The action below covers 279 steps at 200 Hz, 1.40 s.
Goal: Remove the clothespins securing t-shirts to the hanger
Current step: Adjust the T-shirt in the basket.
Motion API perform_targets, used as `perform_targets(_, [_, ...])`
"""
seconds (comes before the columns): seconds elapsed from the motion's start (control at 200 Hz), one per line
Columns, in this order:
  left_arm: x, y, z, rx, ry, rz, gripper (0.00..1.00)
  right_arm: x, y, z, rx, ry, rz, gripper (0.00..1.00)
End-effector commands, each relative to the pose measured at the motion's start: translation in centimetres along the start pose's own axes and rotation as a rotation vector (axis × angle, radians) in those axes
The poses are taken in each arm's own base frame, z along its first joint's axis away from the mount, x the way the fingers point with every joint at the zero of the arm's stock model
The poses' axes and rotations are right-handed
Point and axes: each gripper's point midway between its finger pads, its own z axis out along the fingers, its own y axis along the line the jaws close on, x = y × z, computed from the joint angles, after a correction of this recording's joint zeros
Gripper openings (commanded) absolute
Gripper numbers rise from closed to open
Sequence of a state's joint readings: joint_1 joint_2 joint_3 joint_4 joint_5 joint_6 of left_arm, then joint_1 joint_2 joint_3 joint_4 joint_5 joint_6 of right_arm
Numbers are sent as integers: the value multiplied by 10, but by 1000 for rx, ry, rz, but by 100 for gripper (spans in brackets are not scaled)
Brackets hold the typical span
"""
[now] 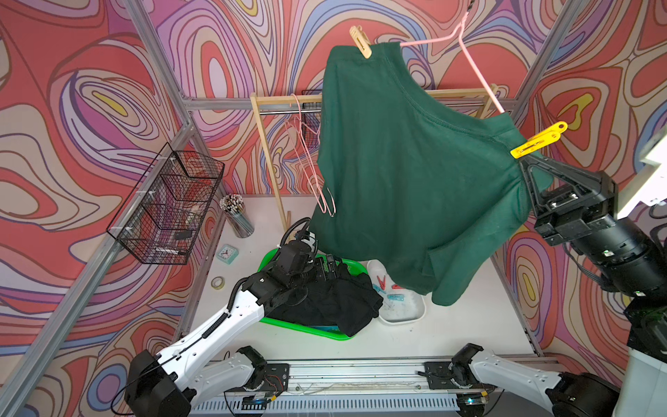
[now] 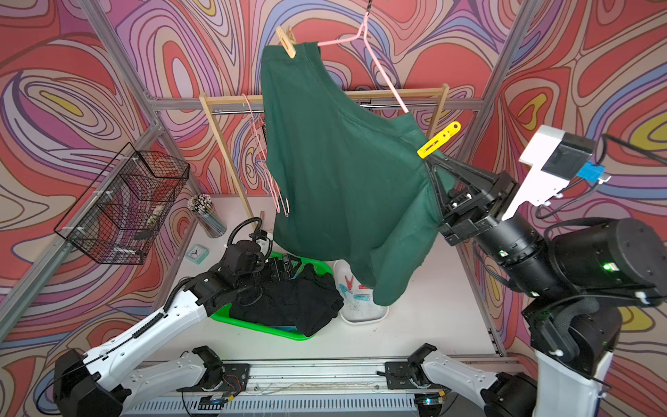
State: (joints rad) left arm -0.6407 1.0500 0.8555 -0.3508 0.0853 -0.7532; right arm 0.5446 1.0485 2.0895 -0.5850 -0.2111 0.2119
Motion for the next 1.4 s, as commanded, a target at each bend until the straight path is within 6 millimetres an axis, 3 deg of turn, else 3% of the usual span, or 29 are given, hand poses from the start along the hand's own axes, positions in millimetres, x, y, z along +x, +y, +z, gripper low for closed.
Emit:
perform_targets(0.0, [6,24,-13,-99,-3,22,100,-43,17,-3,-78,-154,3,0])
perform_targets(0.386, [8,59,-56,-262,-40,28,100,-37,27,32,-203,-154,86,0])
perform_targets(0.761, [15,70,-57,-265,-48,-2,100,-51,36,48,-275,-194,78,0])
perform_targets(0.972, [14,70,-54,-266,-49,-4,100,-60,40,46,-304,-239,74,0])
perform_targets(1.242, [11,69,-57,-258,-71,0,100,-50,49,51,-385,-195,149,0])
perform_targets(1.392, [12,67,-63,-235,-85,4,100,-32,47,53,-388,-151,181,0])
